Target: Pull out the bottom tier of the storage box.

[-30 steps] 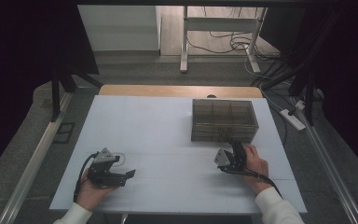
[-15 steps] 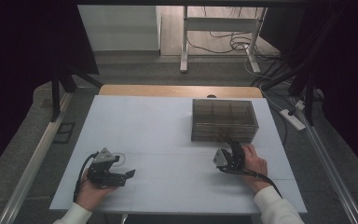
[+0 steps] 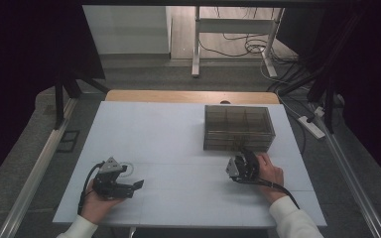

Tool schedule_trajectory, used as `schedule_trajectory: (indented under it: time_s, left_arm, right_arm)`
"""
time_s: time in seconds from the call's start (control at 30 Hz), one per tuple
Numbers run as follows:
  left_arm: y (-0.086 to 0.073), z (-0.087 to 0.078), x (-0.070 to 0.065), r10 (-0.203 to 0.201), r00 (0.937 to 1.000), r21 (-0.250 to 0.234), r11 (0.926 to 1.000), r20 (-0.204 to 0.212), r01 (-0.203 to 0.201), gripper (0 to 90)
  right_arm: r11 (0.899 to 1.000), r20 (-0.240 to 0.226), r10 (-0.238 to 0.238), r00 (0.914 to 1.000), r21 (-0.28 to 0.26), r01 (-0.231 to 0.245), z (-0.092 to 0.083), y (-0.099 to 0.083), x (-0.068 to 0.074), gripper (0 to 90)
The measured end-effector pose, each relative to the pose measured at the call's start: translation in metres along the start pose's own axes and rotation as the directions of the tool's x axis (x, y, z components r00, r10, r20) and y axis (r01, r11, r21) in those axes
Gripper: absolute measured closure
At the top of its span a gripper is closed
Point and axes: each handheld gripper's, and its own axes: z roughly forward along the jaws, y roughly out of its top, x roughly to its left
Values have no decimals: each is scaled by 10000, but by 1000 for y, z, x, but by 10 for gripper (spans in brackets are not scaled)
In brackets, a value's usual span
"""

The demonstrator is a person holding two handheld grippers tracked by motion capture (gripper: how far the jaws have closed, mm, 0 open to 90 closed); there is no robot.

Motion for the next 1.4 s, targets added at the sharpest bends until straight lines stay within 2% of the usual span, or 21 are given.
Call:
schedule_trajectory:
  time_s: [0.87,1.07,1.1,1.13,1.4]
  left_arm:
    - [0,-1,0,-14,10000,-27,10000,-20,14,119]
    - [0,-1,0,-10,10000,-24,10000,-19,10,119]
    - [0,-1,0,-13,10000,-29,10000,-21,13,119]
    - [0,-1,0,-19,10000,-34,10000,-20,19,119]
    - [0,-1,0,-17,10000,-34,10000,-22,17,119]
  right_arm:
    - [9974,536,-699,9961,200,690,9,3,6,698]
    - [9969,620,-782,9950,169,773,10,3,6,722]
    - [9964,486,-831,9954,182,823,10,3,6,732]
    - [9962,718,-860,9937,213,846,10,4,7,737]
    - [9952,876,-972,9914,204,957,11,4,8,765]
